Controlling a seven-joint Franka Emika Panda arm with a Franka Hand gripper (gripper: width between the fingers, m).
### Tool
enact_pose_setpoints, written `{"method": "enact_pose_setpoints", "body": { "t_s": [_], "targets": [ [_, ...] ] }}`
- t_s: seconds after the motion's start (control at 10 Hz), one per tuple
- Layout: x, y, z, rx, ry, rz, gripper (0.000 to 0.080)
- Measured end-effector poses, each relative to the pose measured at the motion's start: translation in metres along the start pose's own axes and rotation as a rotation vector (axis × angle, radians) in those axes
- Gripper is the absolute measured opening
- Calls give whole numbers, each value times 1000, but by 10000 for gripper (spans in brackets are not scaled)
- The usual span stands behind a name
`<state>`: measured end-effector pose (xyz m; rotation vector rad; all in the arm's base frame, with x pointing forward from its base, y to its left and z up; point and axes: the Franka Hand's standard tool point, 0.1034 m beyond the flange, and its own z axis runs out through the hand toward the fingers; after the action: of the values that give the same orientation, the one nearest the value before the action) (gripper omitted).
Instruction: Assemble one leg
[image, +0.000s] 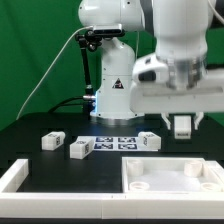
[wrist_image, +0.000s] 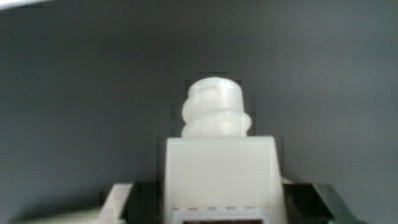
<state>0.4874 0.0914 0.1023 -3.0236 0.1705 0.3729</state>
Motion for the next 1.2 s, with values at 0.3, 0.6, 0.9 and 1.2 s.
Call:
{"method": "enact_pose_setpoints", "body": {
  "t_s": [0.3,0.6,0.9,1.2],
  "targets": [
    [12,-2,-6,6,247,-23,290],
    [15,-12,-4,41,534,-59,290],
    [44,-26,-10,14,581,-210,290],
    [44,-30,-9,19,618,-216,290]
  ]
}}
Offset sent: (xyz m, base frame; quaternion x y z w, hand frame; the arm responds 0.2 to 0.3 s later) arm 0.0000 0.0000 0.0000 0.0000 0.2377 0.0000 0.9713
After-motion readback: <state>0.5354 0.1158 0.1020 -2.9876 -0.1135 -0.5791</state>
